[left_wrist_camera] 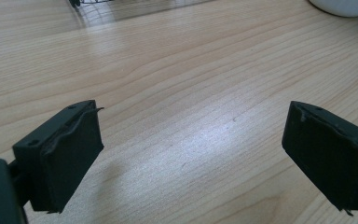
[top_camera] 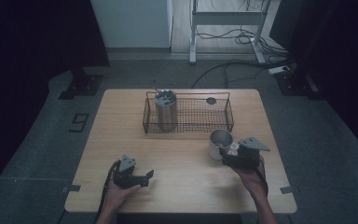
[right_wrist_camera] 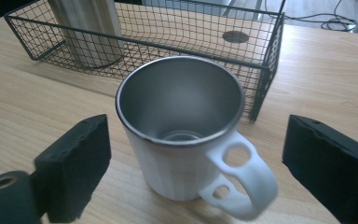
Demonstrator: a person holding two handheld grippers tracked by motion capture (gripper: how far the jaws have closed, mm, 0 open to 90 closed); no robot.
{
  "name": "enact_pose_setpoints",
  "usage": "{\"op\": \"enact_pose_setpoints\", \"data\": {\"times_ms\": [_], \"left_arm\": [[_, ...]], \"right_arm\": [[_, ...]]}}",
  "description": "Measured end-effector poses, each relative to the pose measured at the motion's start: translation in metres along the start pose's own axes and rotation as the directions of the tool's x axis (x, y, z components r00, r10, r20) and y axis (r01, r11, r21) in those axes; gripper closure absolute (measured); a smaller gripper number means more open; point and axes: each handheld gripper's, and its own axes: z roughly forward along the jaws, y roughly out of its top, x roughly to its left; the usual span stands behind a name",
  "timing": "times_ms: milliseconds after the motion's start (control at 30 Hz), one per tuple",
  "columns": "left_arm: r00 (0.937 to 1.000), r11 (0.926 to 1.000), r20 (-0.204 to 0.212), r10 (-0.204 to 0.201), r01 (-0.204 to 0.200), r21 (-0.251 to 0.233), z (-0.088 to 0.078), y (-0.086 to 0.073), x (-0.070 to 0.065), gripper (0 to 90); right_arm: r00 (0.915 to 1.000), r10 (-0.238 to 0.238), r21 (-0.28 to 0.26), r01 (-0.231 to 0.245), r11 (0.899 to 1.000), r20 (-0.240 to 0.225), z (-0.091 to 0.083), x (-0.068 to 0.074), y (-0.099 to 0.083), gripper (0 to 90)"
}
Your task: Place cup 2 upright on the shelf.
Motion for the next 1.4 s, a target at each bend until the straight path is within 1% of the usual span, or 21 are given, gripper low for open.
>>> {"op": "enact_pose_setpoints", "data": {"times_ms": [133,267,400,500,567,700,767,867,1133,1267,1333,1400], "left_arm": [[1.0,1.0,0.002,-0.002,0.002,0.005,0.001,-0.001,0.0,4.7],[1.0,0.9999,0.002,-0.001,0.001,0.016,0.001,-0.001,0.0,4.7],[1.0,0.9996,0.0,-0.003,0.003,0.028,0.003,-0.001,0.0,4.9],[1.0,0.9991,-0.004,-0.004,0.004,0.042,0.004,-0.002,0.0,5.5],[1.0,0.9986,-0.002,0.0,0.001,0.053,0.005,-0.002,-0.001,5.7],[1.0,0.9982,-0.003,-0.006,0.006,0.06,0.006,-0.003,0.0,5.8],[0.9999,0.9979,-0.007,-0.009,0.009,0.063,0.006,-0.002,0.0,5.9],[0.9998,0.9982,-0.011,-0.015,0.016,0.058,0.005,-0.002,0.0,6.2],[1.0,0.9983,-0.005,-0.008,0.008,0.057,0.005,-0.001,-0.002,6.3],[1.0,0.9984,-0.005,-0.007,0.007,0.056,0.005,-0.001,-0.002,6.4],[1.0,0.9984,-0.006,-0.006,0.007,0.055,0.004,-0.001,-0.002,6.5],[1.0,0.9984,-0.006,-0.006,0.006,0.056,0.005,-0.001,-0.002,6.5]], "right_arm": [[0.9997,-0.024,0.027,0.024,0.999,-0.008,0.009,0.002,0.004,1.5],[0.9996,-0.027,0.034,0.027,0.999,-0.008,0.016,0.003,0.007,0.0],[0.9998,-0.016,0.034,0.016,0.999,-0.007,0.021,0.004,0.009,0.0],[0.9999,0.003,0.035,-0.002,0.999,-0.01,0.026,0.006,0.009,0.0],[0.9999,-0.001,0.041,0.002,0.999,-0.012,0.029,0.008,0.01,0.0],[0.9999,-0.002,0.048,0.003,0.999,-0.015,0.035,0.012,0.012,0.0],[1.0,-0.008,0.05,0.008,0.999,-0.002,0.038,0.013,0.012,0.0],[1.0,0.001,0.054,-0.001,0.999,0.003,0.04,0.013,0.012,0.0],[0.9995,-0.003,0.076,0.001,0.997,0.031,0.051,0.011,0.011,0.0],[0.9986,-0.009,0.098,0.004,0.995,0.052,0.057,0.011,0.009,0.0],[0.9988,-0.004,0.103,-0.001,0.995,0.05,0.059,0.011,0.008,0.0],[0.9983,-0.011,0.102,0.005,0.995,0.057,0.06,0.012,0.008,0.2]]}}
